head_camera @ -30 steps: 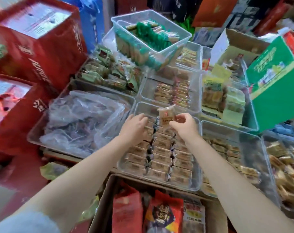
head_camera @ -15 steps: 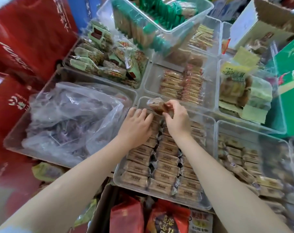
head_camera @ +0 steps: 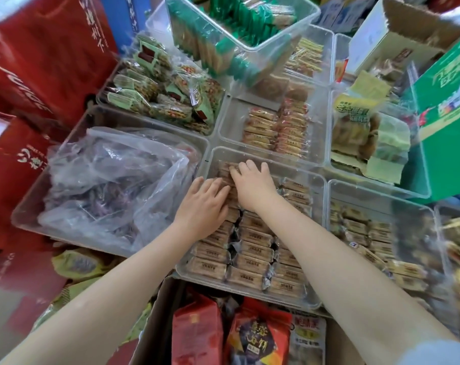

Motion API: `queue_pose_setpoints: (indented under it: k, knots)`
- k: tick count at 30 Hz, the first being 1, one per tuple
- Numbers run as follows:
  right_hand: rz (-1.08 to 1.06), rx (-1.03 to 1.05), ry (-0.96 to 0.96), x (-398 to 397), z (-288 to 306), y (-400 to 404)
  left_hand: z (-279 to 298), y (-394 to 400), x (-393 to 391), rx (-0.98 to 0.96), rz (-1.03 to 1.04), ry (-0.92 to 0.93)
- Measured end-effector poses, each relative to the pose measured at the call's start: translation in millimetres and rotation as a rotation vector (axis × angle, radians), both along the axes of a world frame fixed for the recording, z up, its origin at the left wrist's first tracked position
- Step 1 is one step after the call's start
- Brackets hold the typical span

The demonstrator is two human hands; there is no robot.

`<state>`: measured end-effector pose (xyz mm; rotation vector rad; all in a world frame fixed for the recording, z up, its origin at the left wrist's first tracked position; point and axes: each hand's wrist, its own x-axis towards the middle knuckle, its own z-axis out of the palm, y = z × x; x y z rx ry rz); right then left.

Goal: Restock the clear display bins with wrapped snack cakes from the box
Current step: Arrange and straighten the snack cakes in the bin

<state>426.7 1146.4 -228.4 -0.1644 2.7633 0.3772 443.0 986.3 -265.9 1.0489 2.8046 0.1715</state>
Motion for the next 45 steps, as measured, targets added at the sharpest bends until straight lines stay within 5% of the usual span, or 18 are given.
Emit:
queue_pose_setpoints:
  k: [8, 12, 17, 24, 32, 41, 45]
  knots:
    - [-0.417, -0.799, 0.136, 188, 88, 53, 37, 16, 87, 0.262, 0.041, -0.09]
    - [-0.614, -0.768, 0.315, 320, 125, 106, 75, 73, 179, 0.454, -0.136, -0.287]
    - [-0.88, -0.632, 0.612, 459, 166, 182, 107, 155, 307, 0.432, -0.397, -0.55]
    - [-1.002, -0.328, 0.588, 598, 173, 313, 151, 266, 445, 0.562, -0.672, -0.482]
    - [-1.095, -0.267, 0.32, 669, 94, 470, 149, 390, 537, 0.496, -0.382, -0.229]
    - [-1.208, -0.48, 0.117, 648, -14, 552, 141, 402, 548, 0.287, -0.22, -0.055]
    - [-1.225, -0.43, 0.259, 649, -34, 557, 139, 406, 550, 0.28, -0.224, -0.008]
